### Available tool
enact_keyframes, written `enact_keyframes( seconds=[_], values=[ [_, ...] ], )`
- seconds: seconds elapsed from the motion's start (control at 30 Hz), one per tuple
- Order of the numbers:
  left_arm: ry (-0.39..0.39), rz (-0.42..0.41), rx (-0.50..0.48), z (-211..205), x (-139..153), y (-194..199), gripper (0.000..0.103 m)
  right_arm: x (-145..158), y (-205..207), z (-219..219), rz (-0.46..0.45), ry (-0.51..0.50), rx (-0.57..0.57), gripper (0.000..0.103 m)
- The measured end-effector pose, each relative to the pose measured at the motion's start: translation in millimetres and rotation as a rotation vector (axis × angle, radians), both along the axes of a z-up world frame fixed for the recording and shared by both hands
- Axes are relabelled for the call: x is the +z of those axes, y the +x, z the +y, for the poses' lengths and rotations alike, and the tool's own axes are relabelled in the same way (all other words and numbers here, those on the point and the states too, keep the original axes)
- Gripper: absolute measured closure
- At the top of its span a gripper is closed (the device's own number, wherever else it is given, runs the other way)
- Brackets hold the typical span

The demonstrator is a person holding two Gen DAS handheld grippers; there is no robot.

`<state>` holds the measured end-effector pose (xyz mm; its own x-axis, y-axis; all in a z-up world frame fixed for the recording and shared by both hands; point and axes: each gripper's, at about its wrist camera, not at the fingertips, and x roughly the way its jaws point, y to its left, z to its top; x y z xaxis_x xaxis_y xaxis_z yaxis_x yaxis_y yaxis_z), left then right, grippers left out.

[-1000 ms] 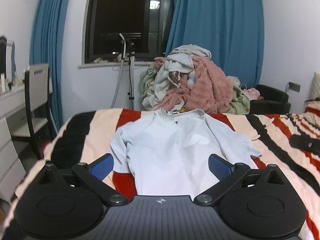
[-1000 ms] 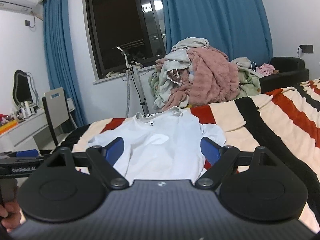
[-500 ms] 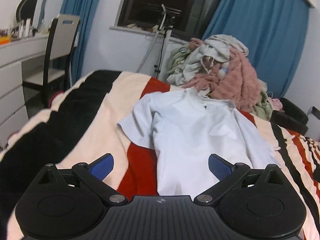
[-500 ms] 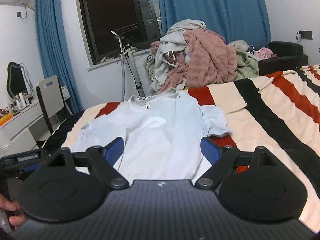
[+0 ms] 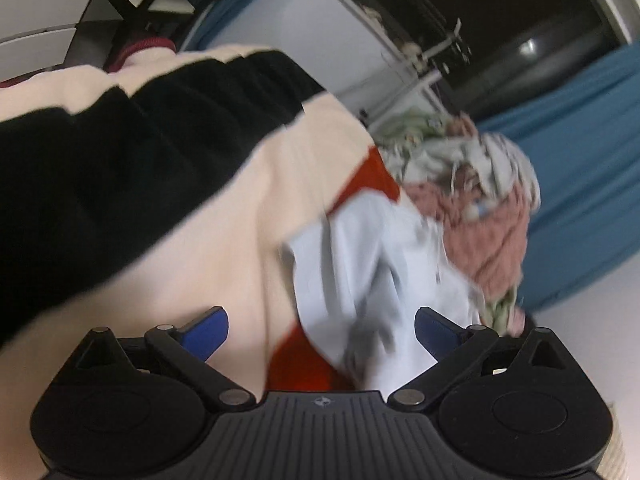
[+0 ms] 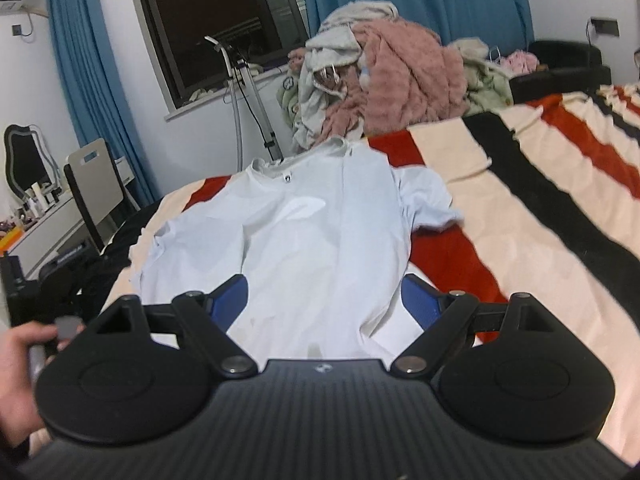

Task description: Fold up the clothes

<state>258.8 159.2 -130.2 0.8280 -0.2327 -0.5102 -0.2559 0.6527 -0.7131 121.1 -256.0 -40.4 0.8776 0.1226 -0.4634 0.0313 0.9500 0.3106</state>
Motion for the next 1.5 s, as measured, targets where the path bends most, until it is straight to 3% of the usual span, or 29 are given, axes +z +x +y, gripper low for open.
enact_keyframes(
  seconds=[0.13, 0.2, 0.23, 0.43, 0.57, 0.83, 0.93, 1.07, 1.27, 1.4, 1.5],
  values=[
    [-0.059, -0.046, 0.028, 8.5, -14.8, 21.9, 0.012, -8.2, 4.5, -4.2, 0.032, 0.032, -0.009, 0.018],
    [-0.079, -0.059, 0.026, 9.0, -21.0, 29.0, 0.028, -12.8, 7.1, -4.9, 0.043, 0.039, -0.018, 0.018],
    [-0.078, -0.059, 0.032, 8.8, -23.9, 31.9, 0.029, -15.1, 9.2, -5.4, 0.051, 0.041, -0.022, 0.018],
    [0.022, -0.080, 0.061, 1.4, -25.4, 49.0, 0.053, -28.3, 21.1, -6.0, 0.087, 0.048, -0.032, 0.018],
    [0.113, -0.089, 0.034, -1.8, -10.6, 63.4, 0.099, -34.2, 26.6, -2.8, 0.093, 0.015, -0.036, 0.018],
    [0.384, -0.148, 0.011, 4.9, 67.0, 111.2, 0.101, -37.8, 32.9, 1.3, 0.091, -0.031, -0.032, 0.018],
    [0.516, -0.112, 0.082, 15.4, 98.9, 141.8, 0.101, -33.9, 39.9, 0.1, 0.071, -0.018, -0.035, 0.018],
    [0.673, -0.053, 0.199, 28.2, 118.3, 182.7, 0.101, -29.1, 51.1, -3.4, 0.027, -0.004, -0.060, 0.018],
    [0.849, 0.094, 0.277, 35.9, 86.1, 246.5, 0.101, -39.1, 69.5, -1.8, 0.035, -0.042, -0.071, 0.018],
    [0.856, 0.177, 0.273, 49.0, 49.6, 269.3, 0.101, -45.0, 76.1, 0.4, 0.036, -0.071, -0.067, 0.018],
    [0.779, 0.184, 0.282, 61.1, 39.4, 265.3, 0.098, -46.1, 79.7, 0.4, 0.027, -0.086, -0.065, 0.018]
  ],
)
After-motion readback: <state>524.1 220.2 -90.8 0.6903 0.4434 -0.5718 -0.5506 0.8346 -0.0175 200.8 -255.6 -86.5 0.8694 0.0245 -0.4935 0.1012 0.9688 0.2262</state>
